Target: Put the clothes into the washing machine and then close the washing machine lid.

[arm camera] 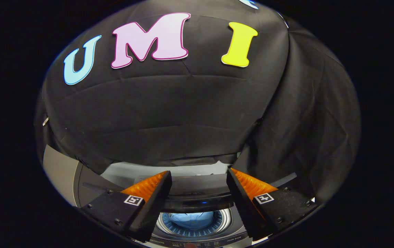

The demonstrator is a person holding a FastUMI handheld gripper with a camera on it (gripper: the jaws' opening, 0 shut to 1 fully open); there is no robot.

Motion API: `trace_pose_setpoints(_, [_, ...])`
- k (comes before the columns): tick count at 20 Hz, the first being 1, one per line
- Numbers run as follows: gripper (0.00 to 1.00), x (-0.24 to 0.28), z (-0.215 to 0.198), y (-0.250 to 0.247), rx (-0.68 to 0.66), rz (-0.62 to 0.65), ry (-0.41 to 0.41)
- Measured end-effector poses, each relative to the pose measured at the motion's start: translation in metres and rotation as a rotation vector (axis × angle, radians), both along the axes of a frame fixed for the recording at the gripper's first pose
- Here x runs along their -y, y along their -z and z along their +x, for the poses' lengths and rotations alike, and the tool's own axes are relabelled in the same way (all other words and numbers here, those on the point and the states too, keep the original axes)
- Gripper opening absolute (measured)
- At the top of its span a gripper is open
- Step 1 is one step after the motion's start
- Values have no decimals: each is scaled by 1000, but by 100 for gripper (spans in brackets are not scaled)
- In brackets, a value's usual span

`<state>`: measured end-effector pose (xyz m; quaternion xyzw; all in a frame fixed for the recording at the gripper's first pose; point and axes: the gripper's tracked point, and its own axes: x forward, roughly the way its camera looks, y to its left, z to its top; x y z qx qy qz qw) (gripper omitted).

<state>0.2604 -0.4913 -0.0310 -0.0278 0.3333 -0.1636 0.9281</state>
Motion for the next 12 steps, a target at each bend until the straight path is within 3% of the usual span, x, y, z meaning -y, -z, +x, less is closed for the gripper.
trace_pose_setpoints(12, [100, -5, -26, 4, 24, 2, -10])
